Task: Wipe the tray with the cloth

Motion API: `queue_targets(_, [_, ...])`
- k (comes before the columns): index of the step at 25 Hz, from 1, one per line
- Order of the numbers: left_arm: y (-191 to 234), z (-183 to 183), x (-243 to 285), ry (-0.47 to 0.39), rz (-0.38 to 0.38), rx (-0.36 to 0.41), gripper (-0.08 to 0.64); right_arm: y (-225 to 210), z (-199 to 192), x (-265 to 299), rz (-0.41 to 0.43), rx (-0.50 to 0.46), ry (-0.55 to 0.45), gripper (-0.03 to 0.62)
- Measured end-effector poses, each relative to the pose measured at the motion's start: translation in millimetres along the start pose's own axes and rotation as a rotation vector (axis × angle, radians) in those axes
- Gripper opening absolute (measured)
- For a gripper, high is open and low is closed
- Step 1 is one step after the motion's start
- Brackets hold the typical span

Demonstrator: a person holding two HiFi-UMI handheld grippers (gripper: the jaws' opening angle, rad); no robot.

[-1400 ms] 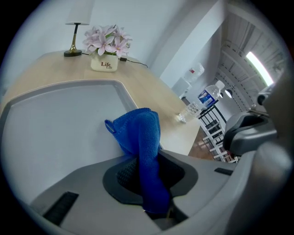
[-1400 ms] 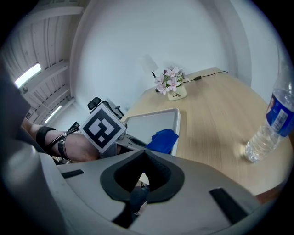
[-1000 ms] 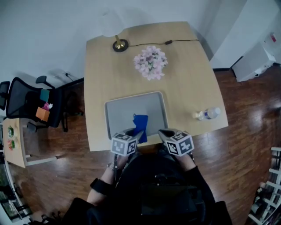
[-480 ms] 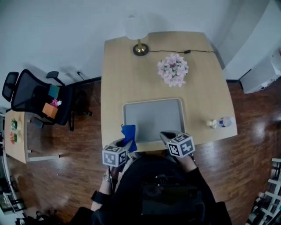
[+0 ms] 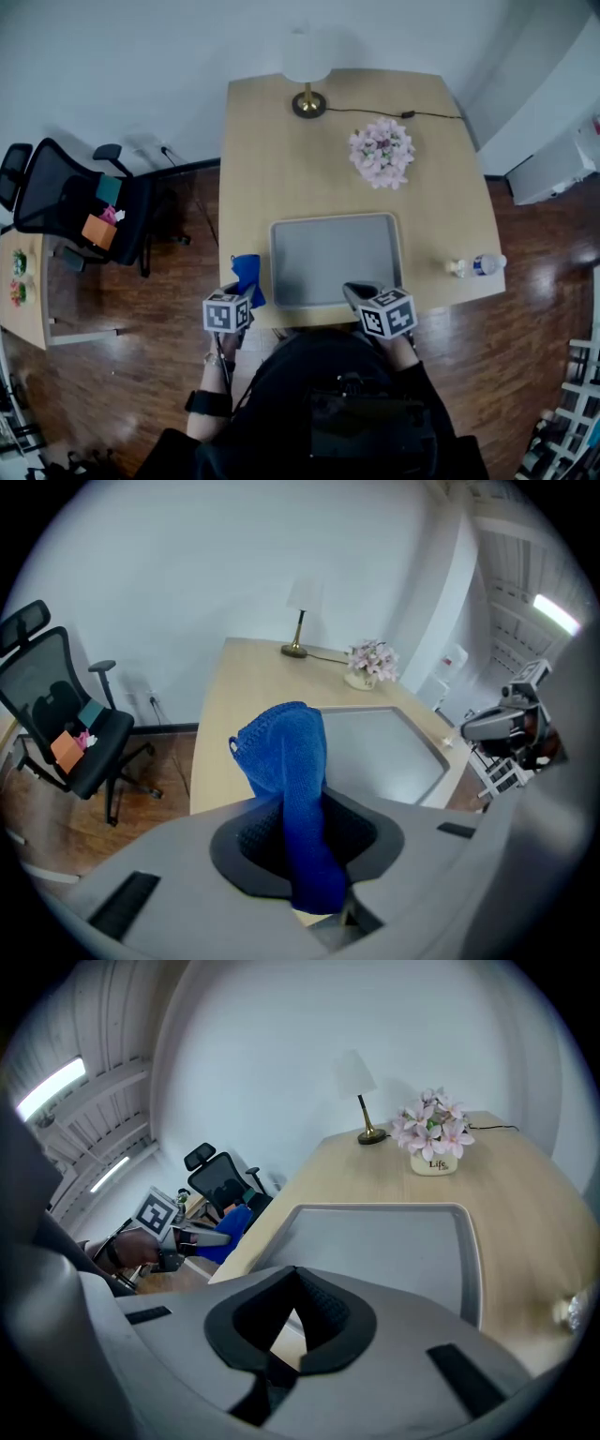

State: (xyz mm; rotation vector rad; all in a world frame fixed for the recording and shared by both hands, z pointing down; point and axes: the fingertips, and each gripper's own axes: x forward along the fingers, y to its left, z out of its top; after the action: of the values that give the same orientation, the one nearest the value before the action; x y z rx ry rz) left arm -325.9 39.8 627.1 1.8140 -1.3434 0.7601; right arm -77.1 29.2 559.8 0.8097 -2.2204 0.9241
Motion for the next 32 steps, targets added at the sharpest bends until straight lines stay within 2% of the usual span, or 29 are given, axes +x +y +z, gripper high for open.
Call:
queue_targets(3, [32.7,-6.9,18.8,0.044,0.024,-0.005,0.092,-1.2,0.0,-0.5,-0.024,0.016,-0.001,-0.002])
queue_targets(6, [47.0,-15.4,34.2,0.078,0.025,-0.016,0.092,-2.2,-1.9,-1.0,-0.040,0.032,0.004,-0.002])
queue_targets(14, [57.0,-33.9,62.4,0.115,0.024,-0.051,0.095,-3.7,-6.7,-1.3,-0.059,0.046,0.021,-0.002])
queue_targets(20, [55.9,-35.4,66.8,0.108,0.005,-0.086,0.111,-4.8,-9.5,-3.4,-0.056,0.036,0.031,-0.002])
queue_targets(21, [55.8,-34.6,65.7,0.101,0.004,-0.097,0.131,-5.4,-10.0,-3.7,-0.056,0.035,0.030,-0.002])
queue_targets(23, [55.8,-30.5,59.4,0.082,0.009,-0.113,0.217,-6.3,-10.3,-4.1,-0.054,0.031,0.029,-0.002])
queue_targets(24, [55.5,-27.1,53.6,0.068,0.016,-0.120,0.229,-6.8,-10.2,-4.5,-0.052,0.030,0.027,-0.002])
queue_targets(29, [34.4,14.8,4.6,-0.074,0.031,-0.136,0.229,-9.6,-9.7,-7.6,-0.031,0.025,0.018,-0.002])
queue_targets(32, [-17.8,45.8,-18.3,-0.153,-0.048,-0.083,0.225,-13.5,-8.7,-9.3,-0.022,0.024,0.009,-0.002])
